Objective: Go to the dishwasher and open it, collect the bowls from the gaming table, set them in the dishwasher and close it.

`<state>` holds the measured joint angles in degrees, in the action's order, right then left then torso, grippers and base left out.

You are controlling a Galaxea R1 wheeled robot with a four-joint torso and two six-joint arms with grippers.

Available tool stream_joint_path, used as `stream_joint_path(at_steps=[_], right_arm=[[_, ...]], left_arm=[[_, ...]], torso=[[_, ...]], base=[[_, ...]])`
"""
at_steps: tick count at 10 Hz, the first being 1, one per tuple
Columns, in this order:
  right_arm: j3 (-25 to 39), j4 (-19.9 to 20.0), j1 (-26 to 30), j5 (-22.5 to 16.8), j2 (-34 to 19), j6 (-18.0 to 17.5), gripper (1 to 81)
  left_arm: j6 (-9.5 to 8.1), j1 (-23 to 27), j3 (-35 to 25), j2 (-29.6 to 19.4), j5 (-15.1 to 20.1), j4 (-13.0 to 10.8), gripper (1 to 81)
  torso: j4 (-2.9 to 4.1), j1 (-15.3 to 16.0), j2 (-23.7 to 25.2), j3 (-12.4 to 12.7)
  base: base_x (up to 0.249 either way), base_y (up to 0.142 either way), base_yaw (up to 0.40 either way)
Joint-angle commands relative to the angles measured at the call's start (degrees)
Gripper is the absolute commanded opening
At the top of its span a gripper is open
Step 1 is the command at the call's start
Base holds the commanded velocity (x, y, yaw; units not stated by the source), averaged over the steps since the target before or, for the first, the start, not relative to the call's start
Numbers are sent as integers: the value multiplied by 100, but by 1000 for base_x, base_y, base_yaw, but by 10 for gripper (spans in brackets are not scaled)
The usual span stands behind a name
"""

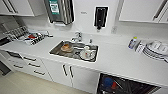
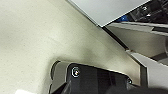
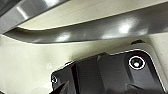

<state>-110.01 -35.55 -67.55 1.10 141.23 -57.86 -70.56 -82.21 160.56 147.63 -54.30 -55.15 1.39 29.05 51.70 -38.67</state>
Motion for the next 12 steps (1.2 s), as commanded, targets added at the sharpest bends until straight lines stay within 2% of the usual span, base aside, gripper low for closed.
stream_joint_path(at_steps=[1,4,7,9,12], right_arm=[[454,521,956,48,-189,-6,811],[640,900,1520,48,-154,-6,811],[648,1041,1923,48,-118,-6,811],[753,1260,2485,5,-249,-6,811],[1053,1815,3522,-4,-619,-6,811]], left_arm=[[-10,139,169,-225,50,-56,811],[-10,131,177,-172,60,-180,811],[-2,104,186,-145,112,-242,811],[7,69,195,-111,121,-242,811],[25,16,195,-14,244,-251,811]], torso=[[0,0,0,0],[0,0,0,0],[0,2,0,0],[0,2,0,0],[-2,2,0,0]], base=[[0,0,0],[0,0,0],[0,0,0],[0,0,0],[0,0,0]])
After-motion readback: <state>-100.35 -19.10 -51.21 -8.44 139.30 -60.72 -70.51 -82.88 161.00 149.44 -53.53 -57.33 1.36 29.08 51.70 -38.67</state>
